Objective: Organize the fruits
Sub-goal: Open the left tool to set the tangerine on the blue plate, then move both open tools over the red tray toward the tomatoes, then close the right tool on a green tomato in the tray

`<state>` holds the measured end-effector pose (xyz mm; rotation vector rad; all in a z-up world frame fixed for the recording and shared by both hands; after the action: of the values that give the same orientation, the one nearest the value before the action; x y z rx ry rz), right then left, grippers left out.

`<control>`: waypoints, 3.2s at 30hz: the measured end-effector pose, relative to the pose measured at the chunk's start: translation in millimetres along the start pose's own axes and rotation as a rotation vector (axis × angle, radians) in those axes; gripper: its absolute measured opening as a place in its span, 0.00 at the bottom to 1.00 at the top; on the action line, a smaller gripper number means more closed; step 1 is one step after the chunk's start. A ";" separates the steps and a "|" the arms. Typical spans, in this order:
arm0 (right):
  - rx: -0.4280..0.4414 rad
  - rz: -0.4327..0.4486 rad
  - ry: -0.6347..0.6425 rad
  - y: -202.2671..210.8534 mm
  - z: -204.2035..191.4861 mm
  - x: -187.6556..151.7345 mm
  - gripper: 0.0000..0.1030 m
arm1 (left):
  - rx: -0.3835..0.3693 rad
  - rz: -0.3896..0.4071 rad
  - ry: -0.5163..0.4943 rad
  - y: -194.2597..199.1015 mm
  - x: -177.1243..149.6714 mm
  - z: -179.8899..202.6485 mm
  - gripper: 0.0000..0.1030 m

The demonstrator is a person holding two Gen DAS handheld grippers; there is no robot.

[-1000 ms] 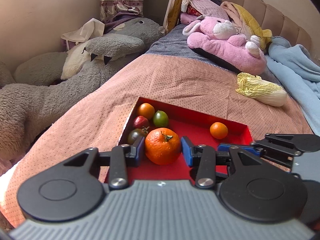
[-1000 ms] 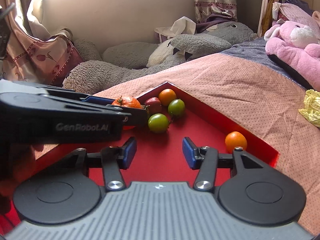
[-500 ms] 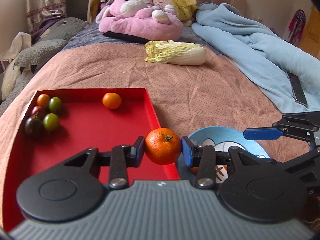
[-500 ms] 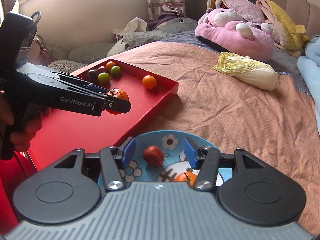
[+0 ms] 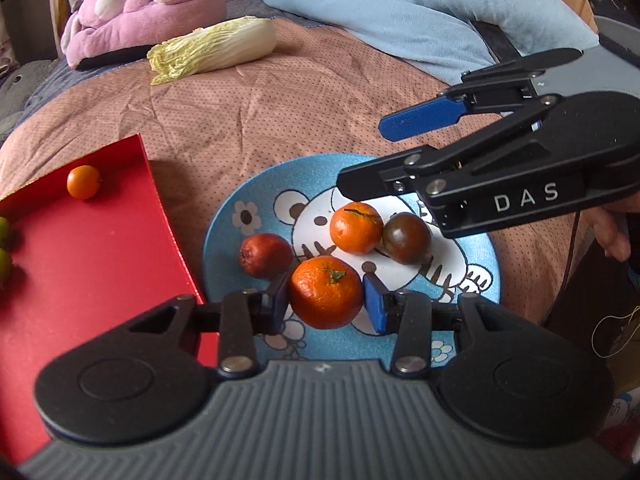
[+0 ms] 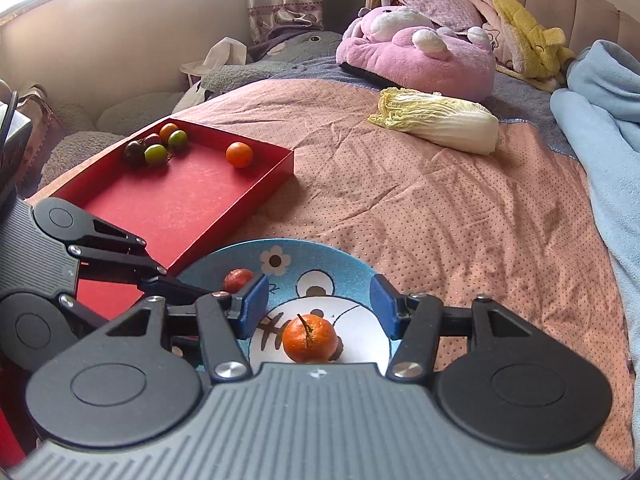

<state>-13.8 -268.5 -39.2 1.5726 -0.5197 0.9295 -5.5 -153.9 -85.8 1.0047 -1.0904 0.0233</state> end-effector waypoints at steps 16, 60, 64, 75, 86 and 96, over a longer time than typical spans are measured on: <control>0.064 0.099 -0.046 -37.4 -19.5 52.0 0.66 | 0.077 0.131 0.098 30.5 15.9 -35.5 0.73; 0.241 0.021 0.081 -159.1 -111.0 93.3 0.65 | 0.765 0.118 0.566 53.5 -7.6 -214.9 0.64; 0.255 -0.020 0.195 -170.3 -138.9 85.6 0.64 | 0.736 0.122 0.630 55.3 -11.6 -220.5 0.63; 0.180 -0.080 0.158 -207.9 -130.0 86.6 0.37 | 0.720 0.122 0.624 55.7 -12.0 -221.3 0.63; 0.204 -0.076 0.139 -187.1 -121.8 68.4 0.33 | 0.708 0.092 0.502 35.1 -3.8 -211.2 0.63; 0.205 -0.078 0.123 -175.5 -117.5 63.8 0.33 | 0.708 0.054 0.435 8.4 2.3 -221.6 0.62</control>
<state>124.8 -106.0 -94.3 1.6940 -0.2815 1.0381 151.9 1.9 -98.1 1.5093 -0.7049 0.6816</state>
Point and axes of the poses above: each gripper's, at about its wrist camera, not at the fingertips, and y roughly against the way its jaws point, z to its right, x to its top, the point moved 4 cm from there along -y, roughly the way its jaws point, and after that the axes turned 7 degrees about z, right-handed, at the moved point
